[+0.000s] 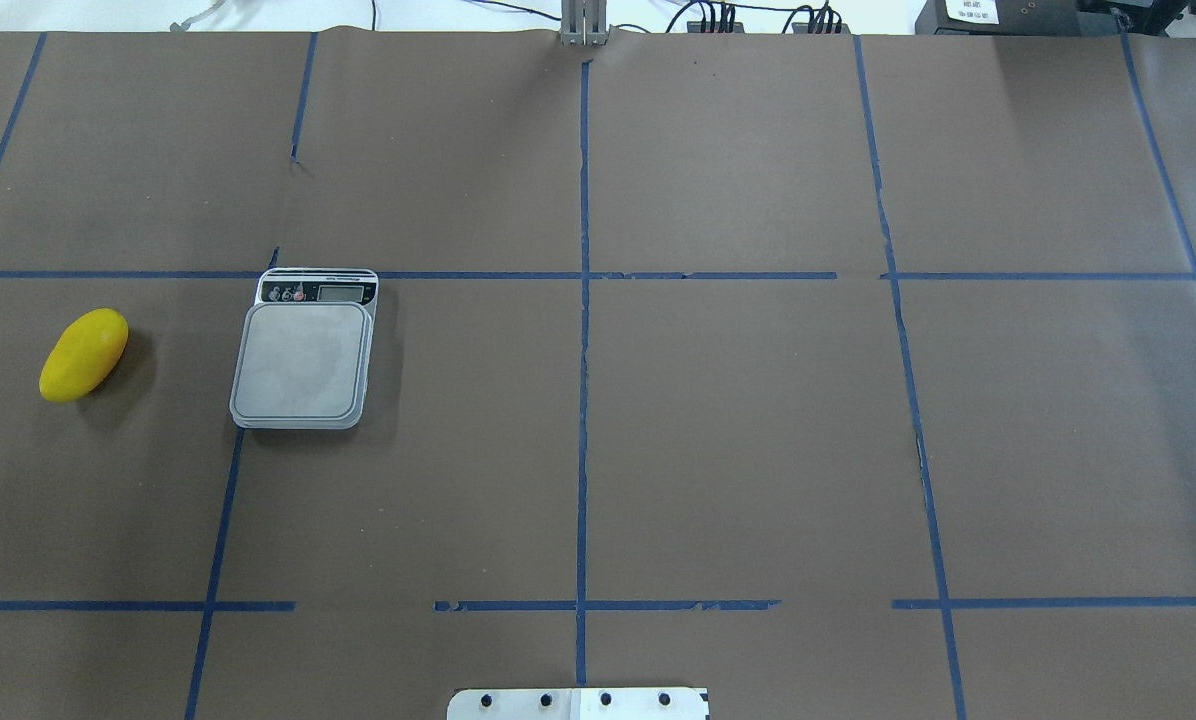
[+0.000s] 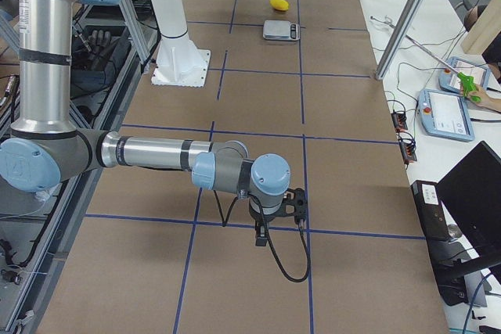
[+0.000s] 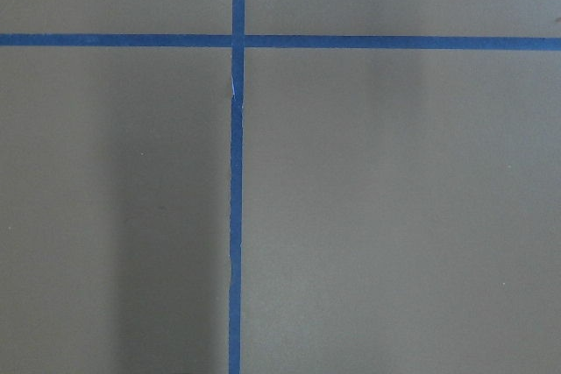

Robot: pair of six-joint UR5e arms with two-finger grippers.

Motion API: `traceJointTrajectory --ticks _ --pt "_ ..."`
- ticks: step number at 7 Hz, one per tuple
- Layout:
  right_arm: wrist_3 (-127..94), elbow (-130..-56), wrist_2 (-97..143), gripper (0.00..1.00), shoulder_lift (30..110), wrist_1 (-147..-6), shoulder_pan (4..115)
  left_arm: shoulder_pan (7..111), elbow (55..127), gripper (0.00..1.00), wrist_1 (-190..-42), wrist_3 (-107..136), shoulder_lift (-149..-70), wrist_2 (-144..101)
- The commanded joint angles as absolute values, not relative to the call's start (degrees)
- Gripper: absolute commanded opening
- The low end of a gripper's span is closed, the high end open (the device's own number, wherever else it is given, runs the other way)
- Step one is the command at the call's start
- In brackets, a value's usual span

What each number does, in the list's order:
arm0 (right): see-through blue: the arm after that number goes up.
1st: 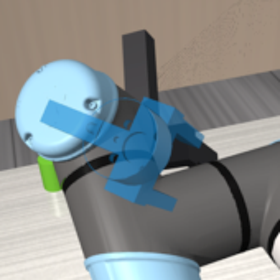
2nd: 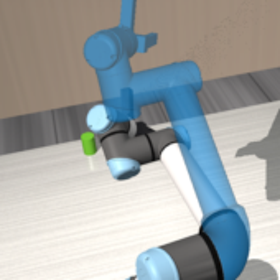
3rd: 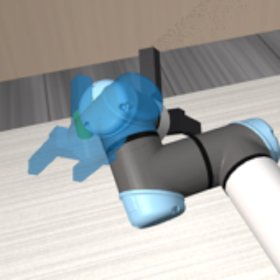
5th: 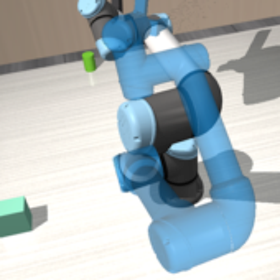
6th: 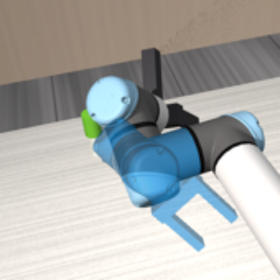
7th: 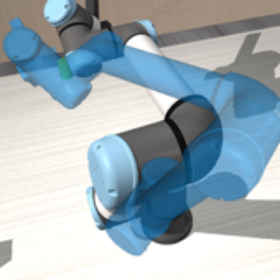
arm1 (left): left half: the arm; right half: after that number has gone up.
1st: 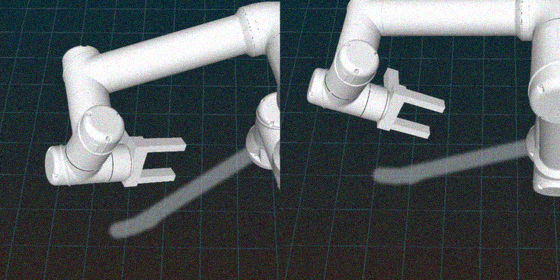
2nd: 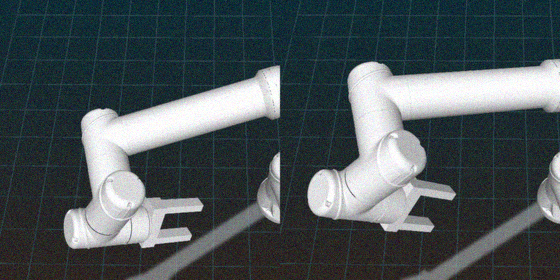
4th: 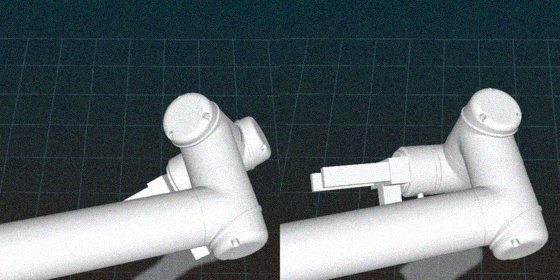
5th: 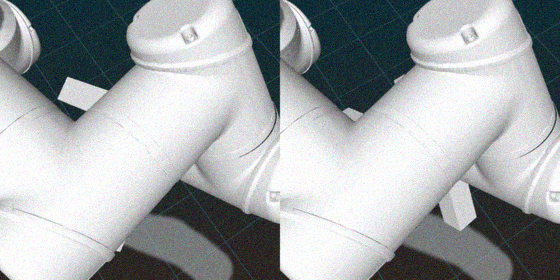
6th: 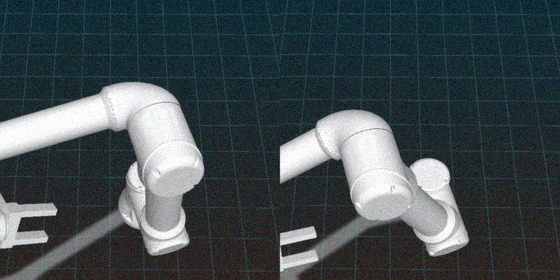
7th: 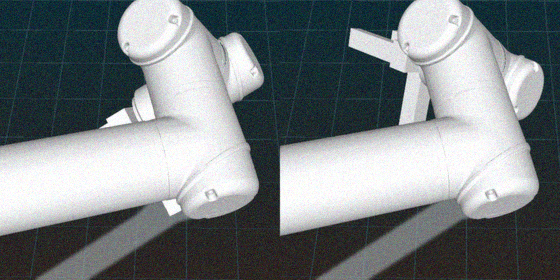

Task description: Weigh mango

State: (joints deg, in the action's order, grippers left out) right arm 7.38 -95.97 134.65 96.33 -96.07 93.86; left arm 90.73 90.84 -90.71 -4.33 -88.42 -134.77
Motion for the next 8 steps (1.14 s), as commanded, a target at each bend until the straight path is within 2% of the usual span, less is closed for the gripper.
traceJointTrajectory --ticks 1,2,5,7,8 --pt "7.38 -95.89 134.65 1.00 96.33 -96.06 93.87 90.70 91.49 1.00 -90.97 -4.48 -89.03 -134.56" --pt "7.30 -95.98 134.65 1.00 96.33 -96.06 93.87 90.62 92.19 1.00 -91.14 -4.40 -89.56 -134.91" --pt "7.30 -95.98 134.65 1.00 96.33 -96.06 93.87 90.18 101.13 1.00 -91.14 -3.61 -90.78 -136.92" --pt "7.30 -95.98 134.65 1.00 96.33 -96.06 93.87 82.84 102.64 1.00 -95.58 11.08 -93.14 -141.42" --pt "7.29 -95.89 134.65 1.00 96.33 -96.06 93.87 77.57 104.14 1.00 -99.89 17.86 -93.25 -135.06"
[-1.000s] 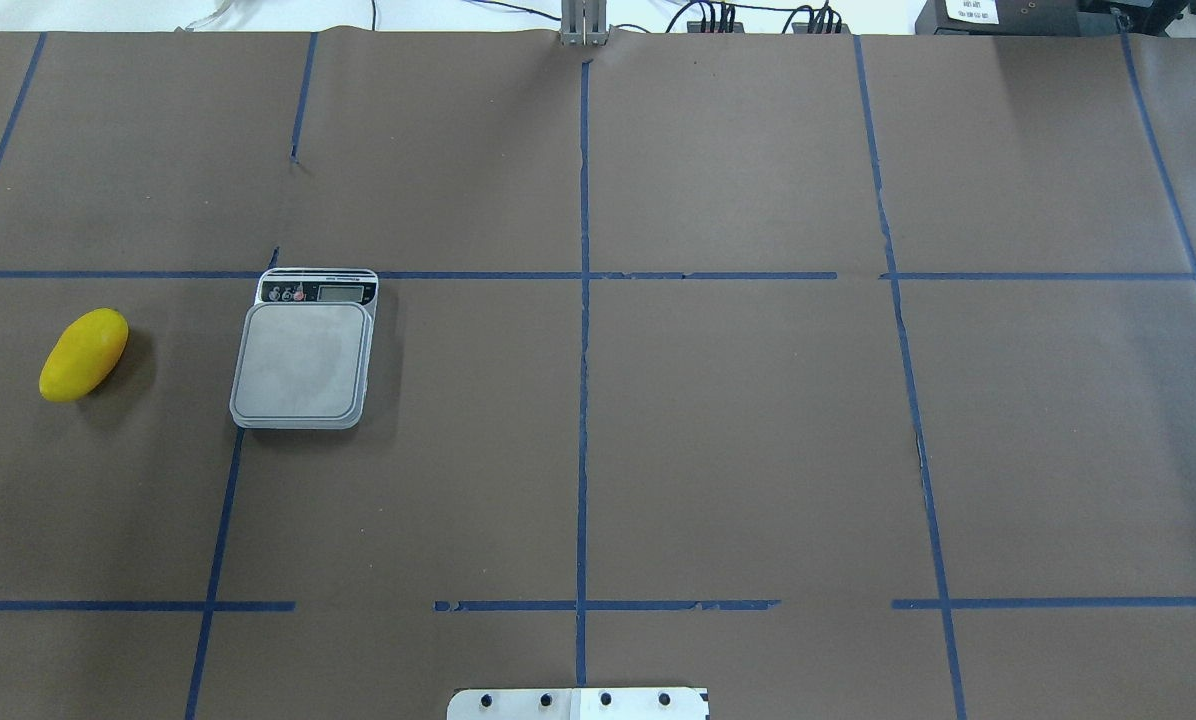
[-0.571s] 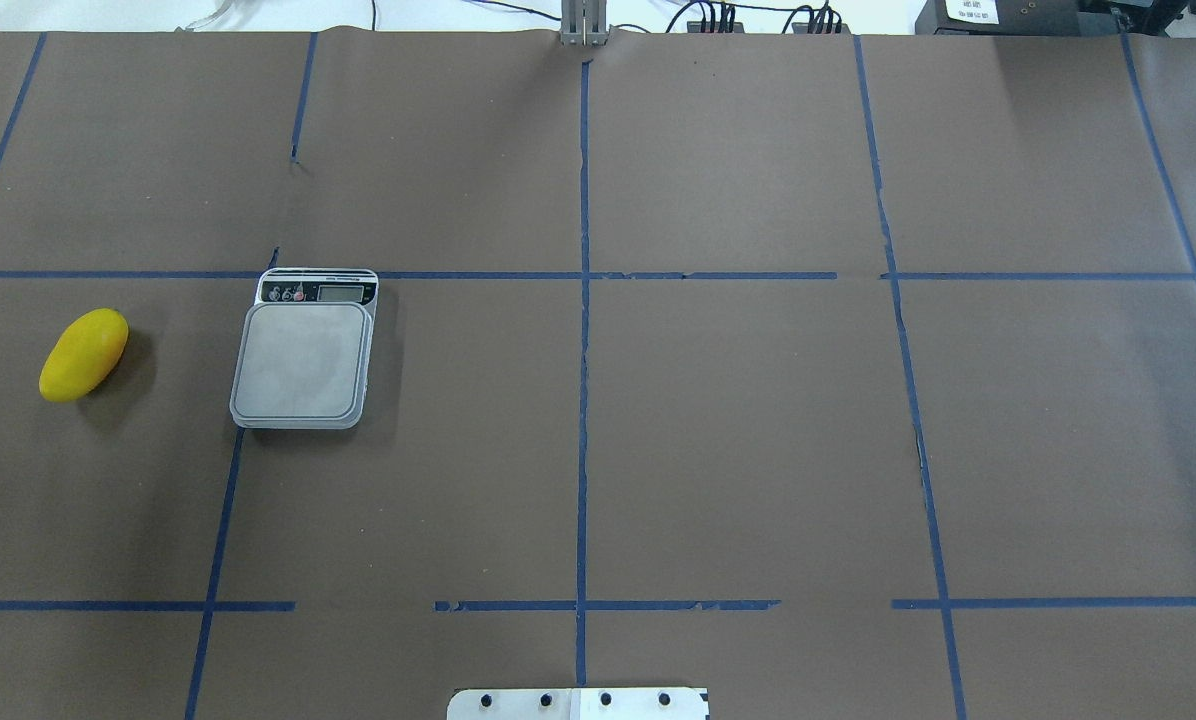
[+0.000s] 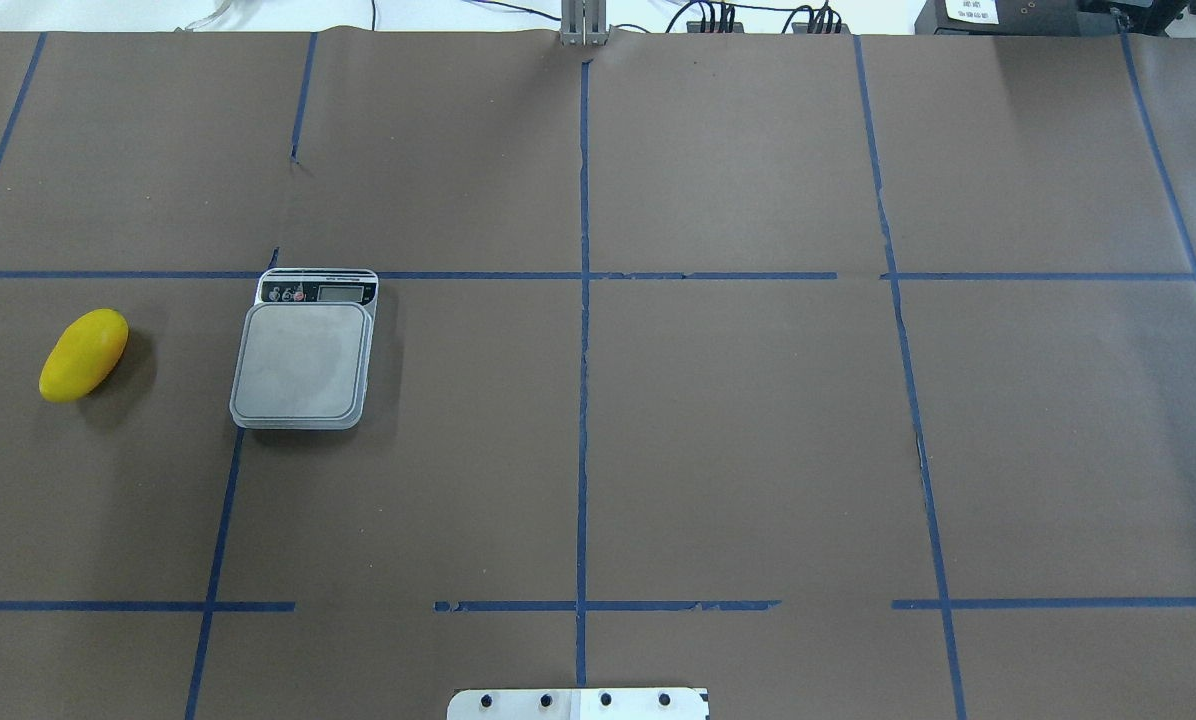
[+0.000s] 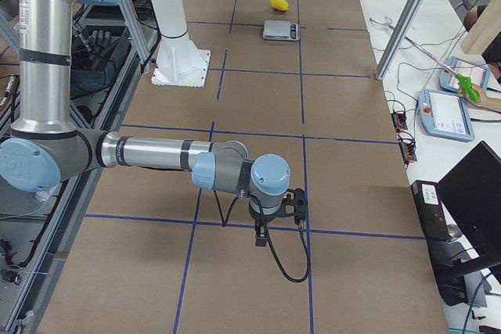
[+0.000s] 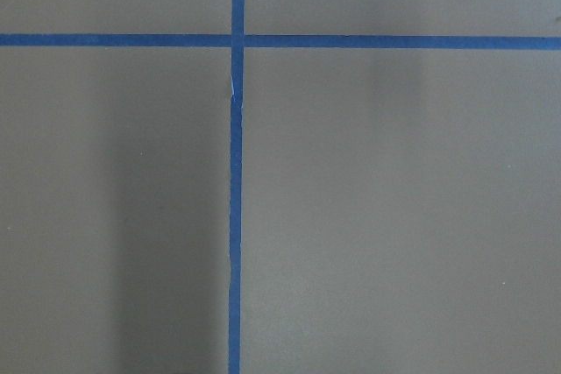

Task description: Weigh mango

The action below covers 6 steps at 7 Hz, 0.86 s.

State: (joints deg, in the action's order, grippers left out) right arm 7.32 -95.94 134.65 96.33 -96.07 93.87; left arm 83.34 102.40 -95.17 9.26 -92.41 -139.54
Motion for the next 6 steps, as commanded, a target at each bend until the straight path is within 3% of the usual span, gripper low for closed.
traceJointTrajectory --ticks 1,6 --pt "7.29 -95.89 134.65 1.00 96.33 -96.06 93.87 71.60 104.59 1.00 -101.67 24.11 -93.16 -131.61" --pt "7.38 -95.89 134.65 1.00 96.33 -96.06 93.87 59.00 91.07 1.00 -128.63 43.03 -90.53 -122.78"
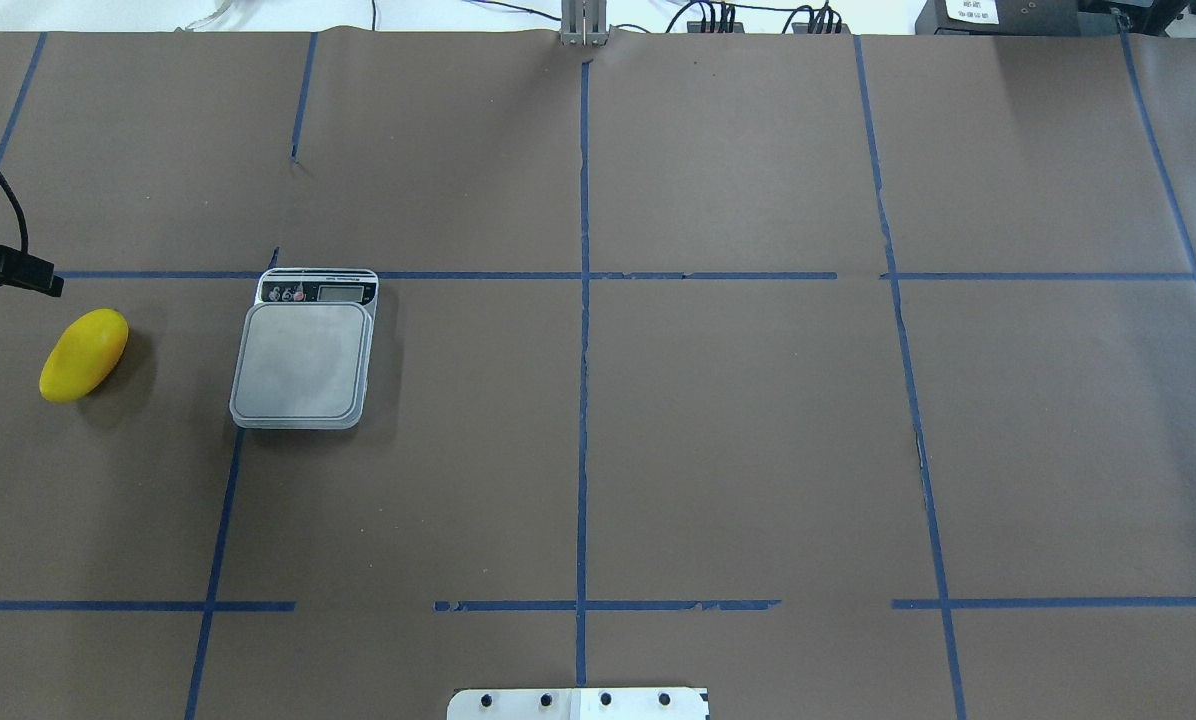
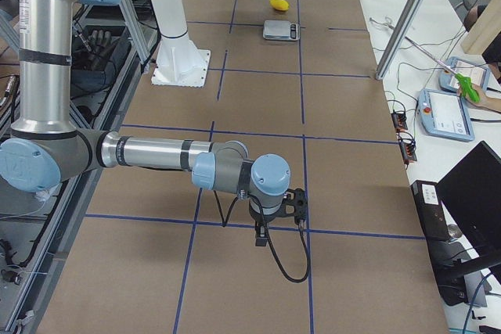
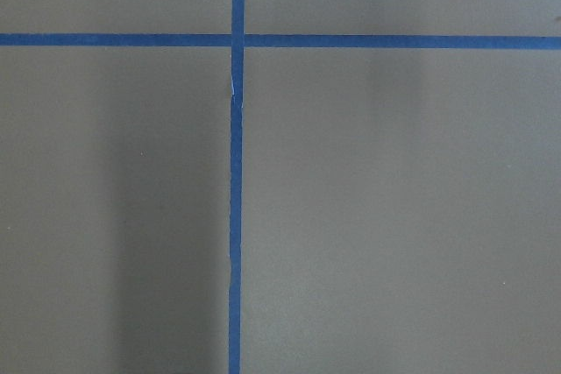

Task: Weigh mango
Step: 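Lower the left gripper onto the yellow mango and close on it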

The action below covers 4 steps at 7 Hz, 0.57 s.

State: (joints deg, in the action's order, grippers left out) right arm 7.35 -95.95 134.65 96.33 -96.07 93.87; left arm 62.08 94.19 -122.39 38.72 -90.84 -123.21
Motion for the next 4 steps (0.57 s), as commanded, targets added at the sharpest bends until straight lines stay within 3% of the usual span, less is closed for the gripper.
traceJointTrajectory --ticks 1,4 --pt "7.38 -95.98 134.65 1.00 96.33 -96.06 93.87 58.71 91.32 1.00 -129.19 43.85 -90.53 -122.87" --pt "7.38 -95.98 134.65 1.00 96.33 -96.06 93.87 55.30 90.53 1.00 -129.20 43.77 -89.83 -122.61"
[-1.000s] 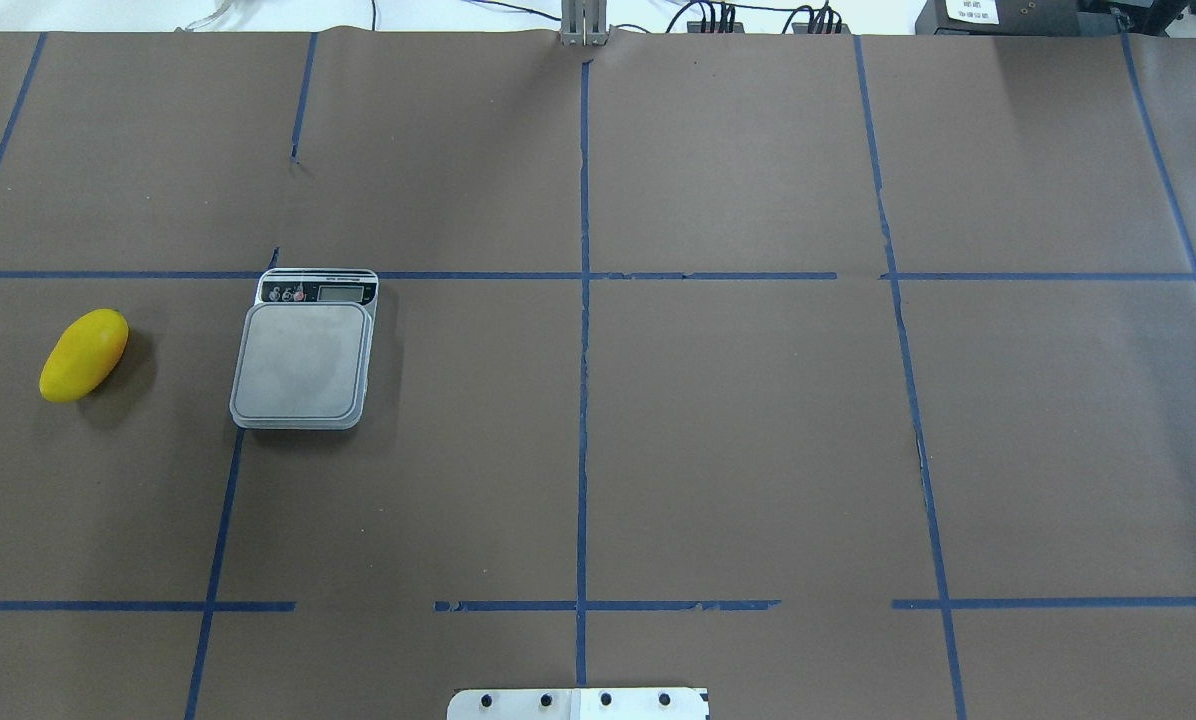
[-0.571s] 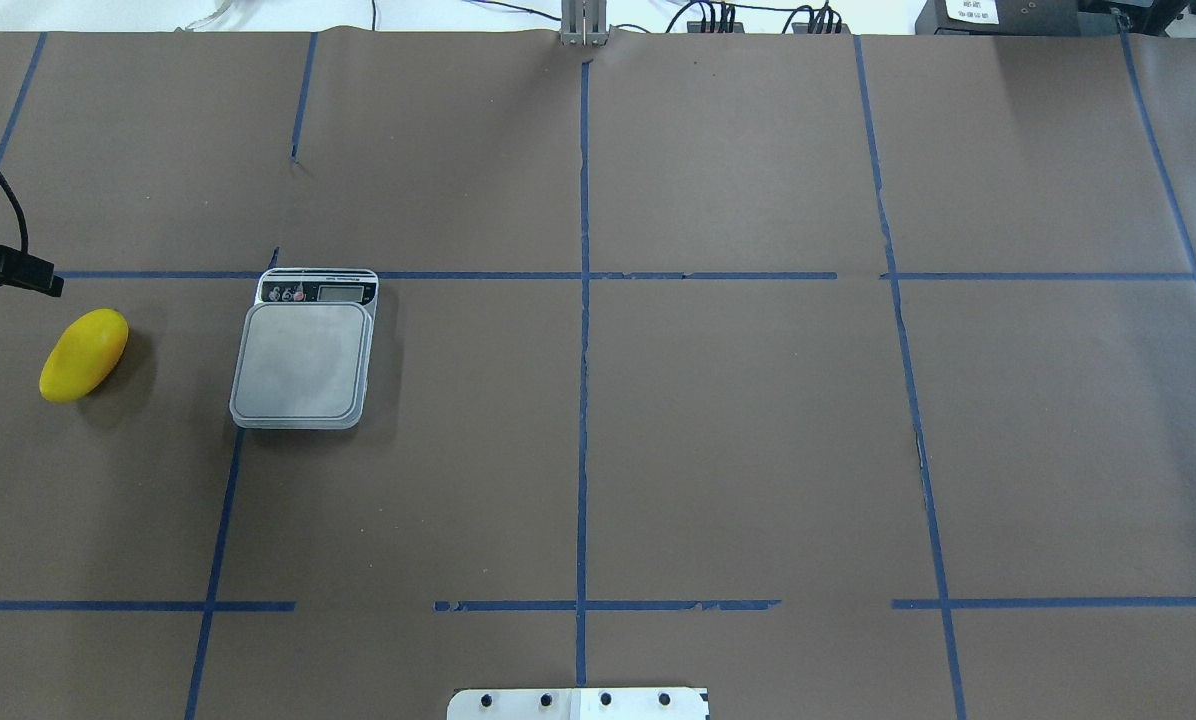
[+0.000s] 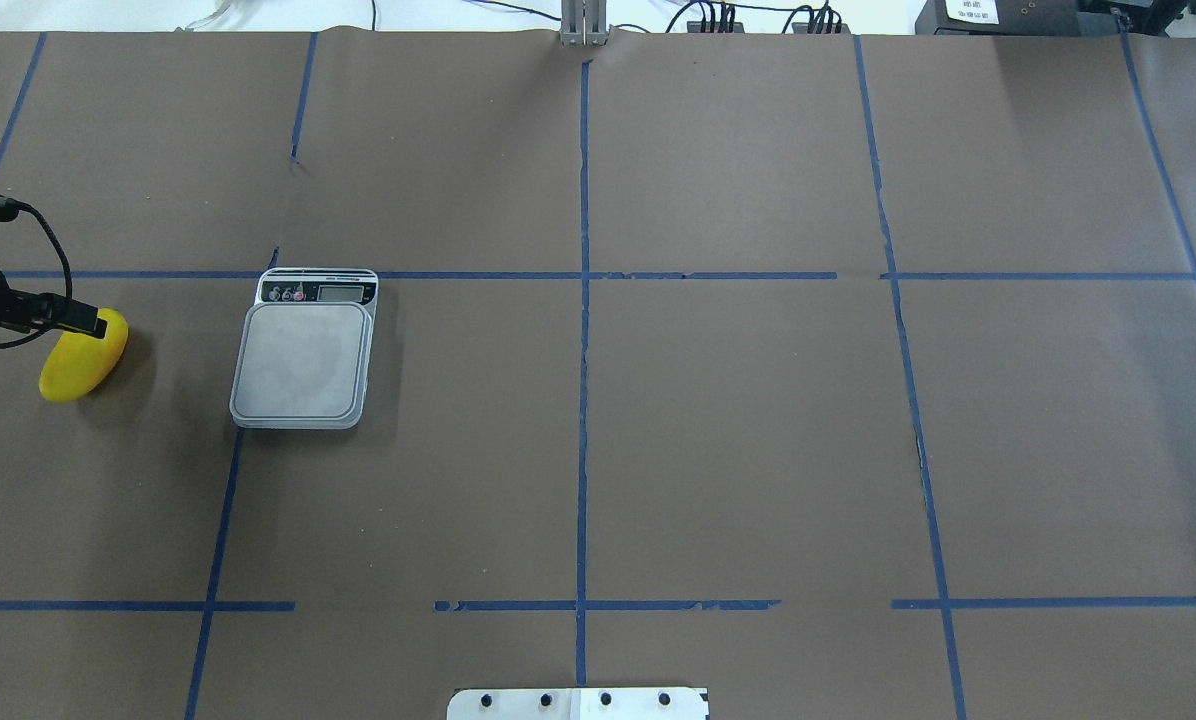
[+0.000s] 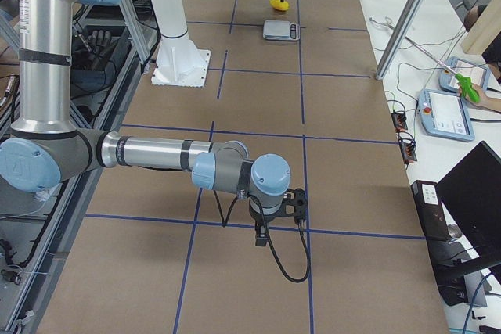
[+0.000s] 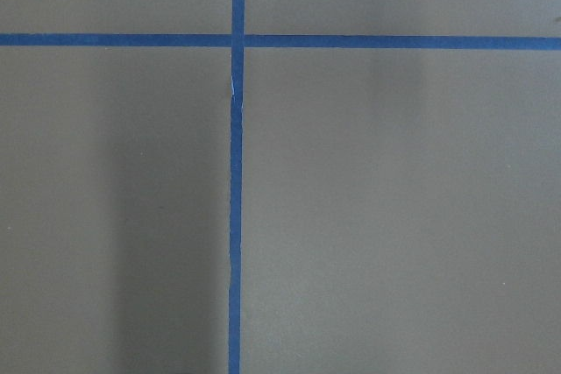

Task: Weigh mango
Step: 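Lower the left gripper onto the yellow mango and close on it, then lift the yellow mango with the left gripper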

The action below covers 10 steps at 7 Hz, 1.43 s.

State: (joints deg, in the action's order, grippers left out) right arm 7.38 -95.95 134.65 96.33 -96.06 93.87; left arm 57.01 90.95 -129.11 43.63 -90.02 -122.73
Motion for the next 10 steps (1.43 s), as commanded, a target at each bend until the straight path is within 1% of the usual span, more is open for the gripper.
traceJointTrajectory --ticks 1,3,4,5,6,7,8,9,10 --pt "7.30 -95.98 134.65 1.00 96.33 -96.06 93.87 54.33 90.18 1.00 -129.20 43.86 -89.91 -122.61" --pt "7.30 -95.89 134.65 1.00 96.33 -96.06 93.87 52.65 89.30 1.00 -129.20 43.60 -89.91 -122.61" --pt "7.29 -95.98 134.65 1.00 96.33 -96.06 93.87 52.65 89.47 0.74 -129.20 43.42 -89.91 -122.61" --pt "7.29 -95.98 134.65 1.00 96.33 -96.06 93.87 52.65 89.65 0.31 -129.11 43.16 -89.91 -122.61" --pt "7.29 -95.98 134.65 1.00 96.33 -96.06 93.87 53.08 90.95 0.00 -129.02 42.98 -89.74 -122.61" --pt "7.29 -95.89 134.65 1.00 96.33 -96.06 93.87 53.78 95.93 0.00 -127.54 42.89 -88.34 -123.56" --pt "7.29 -95.98 134.65 1.00 96.33 -96.06 93.87 54.31 103.63 0.00 -122.92 40.98 -84.76 -125.31" --pt "7.29 -95.98 134.65 1.00 96.33 -96.06 93.87 58.93 111.02 0.00 -113.39 37.04 -84.64 -126.03" --pt "7.29 -95.98 134.65 1.00 96.33 -96.06 93.87 64.72 117.97 0.00 -100.33 32.83 -86.20 -126.04"
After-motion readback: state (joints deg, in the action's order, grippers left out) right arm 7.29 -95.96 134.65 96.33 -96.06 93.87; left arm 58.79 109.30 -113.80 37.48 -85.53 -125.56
